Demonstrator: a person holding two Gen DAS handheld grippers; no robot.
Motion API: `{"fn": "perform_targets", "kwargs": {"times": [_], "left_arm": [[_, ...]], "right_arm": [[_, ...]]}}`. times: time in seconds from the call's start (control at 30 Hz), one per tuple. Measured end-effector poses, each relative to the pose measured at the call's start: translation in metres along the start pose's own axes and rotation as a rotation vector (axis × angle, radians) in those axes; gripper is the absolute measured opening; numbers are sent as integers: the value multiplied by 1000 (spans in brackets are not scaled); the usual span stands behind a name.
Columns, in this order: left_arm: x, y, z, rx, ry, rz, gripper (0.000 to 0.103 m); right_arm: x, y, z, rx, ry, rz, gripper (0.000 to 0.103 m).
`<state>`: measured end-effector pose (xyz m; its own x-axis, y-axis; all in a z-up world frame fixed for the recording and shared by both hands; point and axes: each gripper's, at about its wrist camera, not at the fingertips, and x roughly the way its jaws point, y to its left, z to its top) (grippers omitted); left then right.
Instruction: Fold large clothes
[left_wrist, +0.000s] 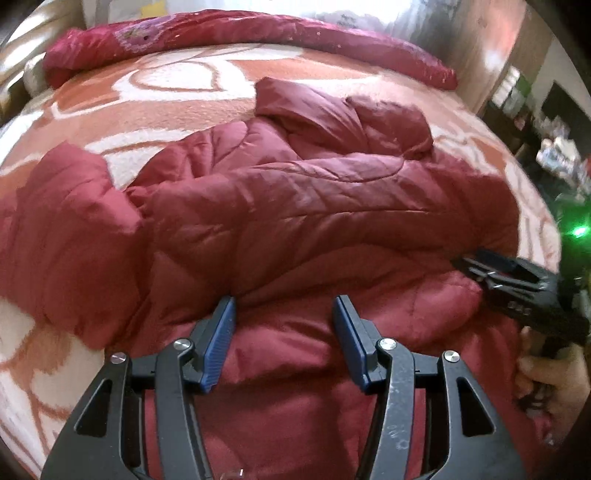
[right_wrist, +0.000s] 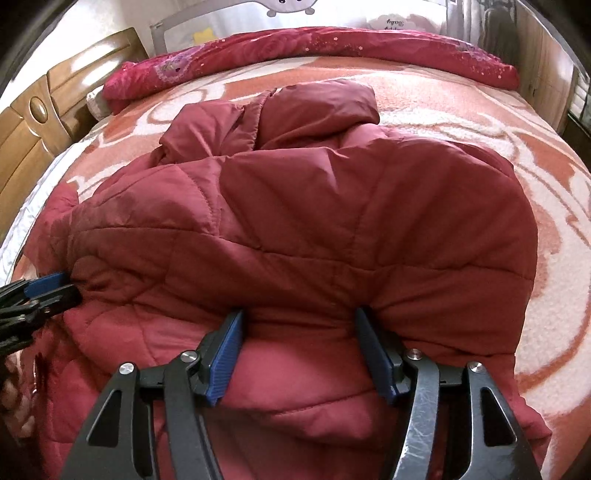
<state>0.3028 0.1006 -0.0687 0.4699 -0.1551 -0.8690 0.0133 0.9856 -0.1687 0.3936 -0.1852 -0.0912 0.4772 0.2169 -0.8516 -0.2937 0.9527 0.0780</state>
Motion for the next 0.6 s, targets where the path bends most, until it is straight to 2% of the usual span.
{"fn": "perform_targets", "kwargs": {"times": [0.1,0.2,0.3,0.43,0.53,0.6], "left_arm": [[-18,19,-5,-75,-23,-35,53],[-34,43,-12,-157,-39,-43,53],[-47,70,-21,-232,-49,-24,53],[-58,105,-34,-319,-59,-23,54],[-64,125,-42,-352,-70,27,61],[-66,137,-48,-379,-73,35,62]], "right_arm": [[-1,-2,2,10,3,9,64],[-8,-2,6,32,23,-4,66],[-25,-2,5,76,6,0,68],[-49,0,-3,99,-31,46,74],[-65,4,-12,113,-30,95,77],[-77,8,-19,120,-32,132,78]]}}
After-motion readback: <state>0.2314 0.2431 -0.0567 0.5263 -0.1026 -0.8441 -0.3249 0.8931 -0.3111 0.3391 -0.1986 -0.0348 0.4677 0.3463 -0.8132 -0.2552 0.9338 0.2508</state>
